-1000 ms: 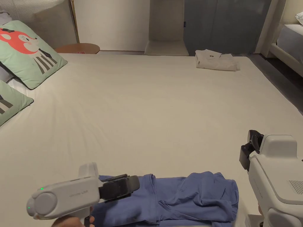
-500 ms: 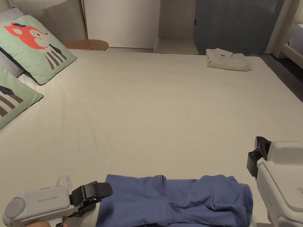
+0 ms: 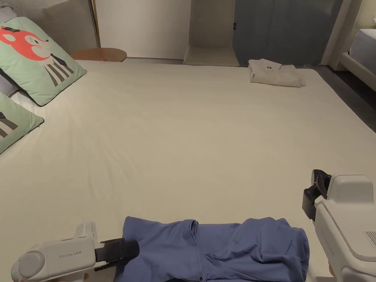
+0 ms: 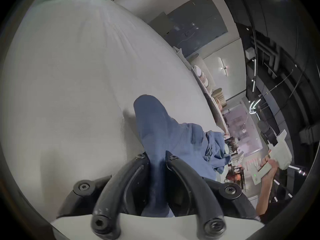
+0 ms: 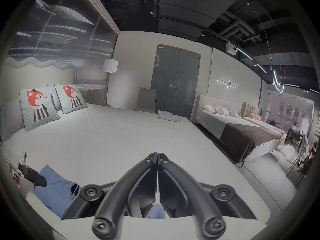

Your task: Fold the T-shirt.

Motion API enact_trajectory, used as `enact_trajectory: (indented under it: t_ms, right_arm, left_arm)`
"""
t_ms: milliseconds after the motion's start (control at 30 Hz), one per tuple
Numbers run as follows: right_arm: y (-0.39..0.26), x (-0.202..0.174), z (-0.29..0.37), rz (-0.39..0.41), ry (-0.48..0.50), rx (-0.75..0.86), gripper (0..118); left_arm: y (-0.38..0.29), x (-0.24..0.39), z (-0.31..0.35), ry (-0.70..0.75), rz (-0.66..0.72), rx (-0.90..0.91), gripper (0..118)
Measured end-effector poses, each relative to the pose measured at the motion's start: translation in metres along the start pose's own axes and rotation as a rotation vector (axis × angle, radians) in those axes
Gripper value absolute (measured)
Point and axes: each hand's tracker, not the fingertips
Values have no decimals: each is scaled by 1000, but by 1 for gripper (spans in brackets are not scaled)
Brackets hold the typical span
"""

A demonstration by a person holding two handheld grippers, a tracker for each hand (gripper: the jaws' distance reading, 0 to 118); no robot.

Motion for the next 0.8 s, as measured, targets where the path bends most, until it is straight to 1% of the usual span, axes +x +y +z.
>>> enact_trajectory:
  t_ms: [67,133,167,233,300,433,467,533,600,667,733,800]
  right_arm:
    - [3,-2,0,0,8,4,1]
    - [4,-5,-1,-2,18,8,1]
    - [4,-6,-2,-3,26,14,1]
    - [5,-8,-2,-4,35,18,1]
    - [7,-12,3,-7,47,24,1]
    - [7,-14,0,-9,66,27,1]
    - [6,-14,0,-12,70,28,1]
    - [8,-17,4,-16,75,30,1]
    - [9,-18,6,-19,78,30,1]
    - [7,-15,7,-24,78,31,1]
    - [7,-12,8,-29,77,32,1]
    - [6,-7,8,-33,72,33,1]
  left_arm:
    - [2,6,12,17,-34,21,6]
    - [4,16,28,68,-64,40,6]
    - [7,16,38,106,-87,46,6]
    - [15,5,55,150,-76,56,6]
    - [19,4,72,216,-108,73,6]
    - [29,22,92,355,-125,66,6]
    - [30,32,92,379,-176,72,6]
    - [34,44,84,432,-203,42,6]
    - [33,70,73,462,-252,44,6]
    - [32,108,55,503,-293,6,6]
    - [30,134,39,483,-320,-8,6]
    - [30,154,22,426,-358,-43,6]
